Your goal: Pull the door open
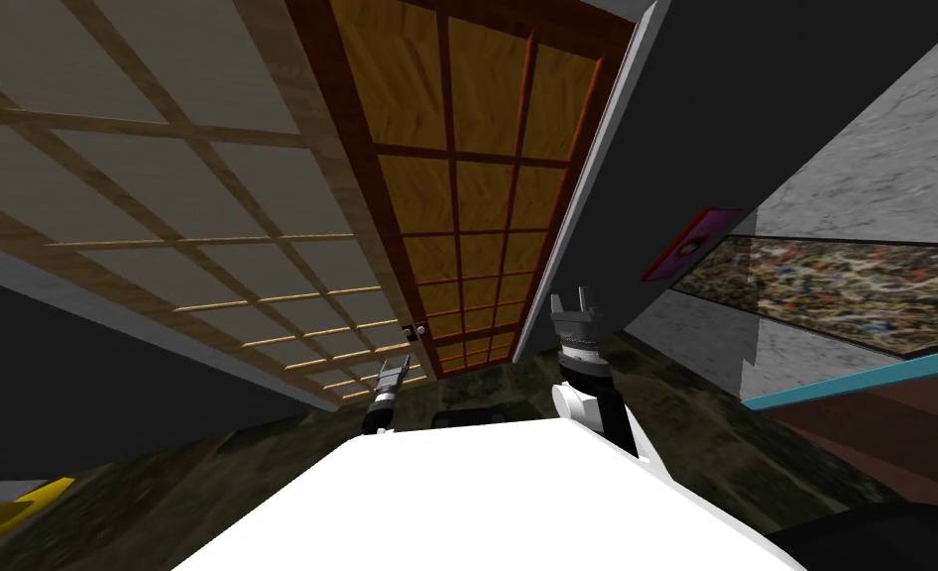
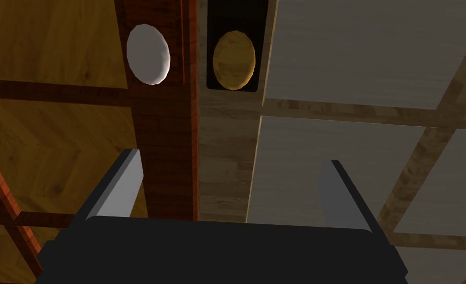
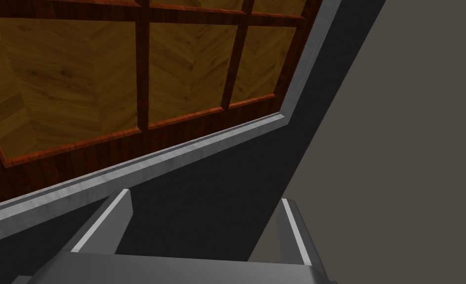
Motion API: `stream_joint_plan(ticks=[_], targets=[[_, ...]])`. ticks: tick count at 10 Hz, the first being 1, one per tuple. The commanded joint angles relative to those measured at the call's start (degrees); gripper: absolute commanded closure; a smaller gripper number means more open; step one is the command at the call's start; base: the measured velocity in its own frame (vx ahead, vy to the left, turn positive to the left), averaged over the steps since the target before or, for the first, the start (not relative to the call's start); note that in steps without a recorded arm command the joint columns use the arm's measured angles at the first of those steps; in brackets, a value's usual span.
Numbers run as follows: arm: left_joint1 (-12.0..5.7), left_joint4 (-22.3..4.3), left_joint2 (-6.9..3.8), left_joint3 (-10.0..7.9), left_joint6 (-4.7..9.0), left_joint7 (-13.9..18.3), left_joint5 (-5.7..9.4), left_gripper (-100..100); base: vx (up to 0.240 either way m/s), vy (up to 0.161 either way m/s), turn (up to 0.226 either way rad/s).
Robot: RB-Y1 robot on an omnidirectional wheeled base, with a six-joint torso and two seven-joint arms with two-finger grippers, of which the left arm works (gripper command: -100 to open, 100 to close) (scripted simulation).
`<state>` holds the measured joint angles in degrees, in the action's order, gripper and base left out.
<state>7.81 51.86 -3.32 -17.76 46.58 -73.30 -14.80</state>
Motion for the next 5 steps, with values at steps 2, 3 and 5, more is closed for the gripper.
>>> stream_joint_plan(ticks=[2,3,5], targets=[[1.22,-1.2,-0.84,-0.33,-0.09,-0.4,0.73,-100,-0.12,-0.011,0.086],[1.7,-1.8,-1.21,-0.47,-0.14,-0.5,1.09,-100,-0.167,0.014,0.052],[2.52,-2.9,-1.9,-0.73,-0.22,-0.9,1.85,-100,-0.16,0.0,0.061]])
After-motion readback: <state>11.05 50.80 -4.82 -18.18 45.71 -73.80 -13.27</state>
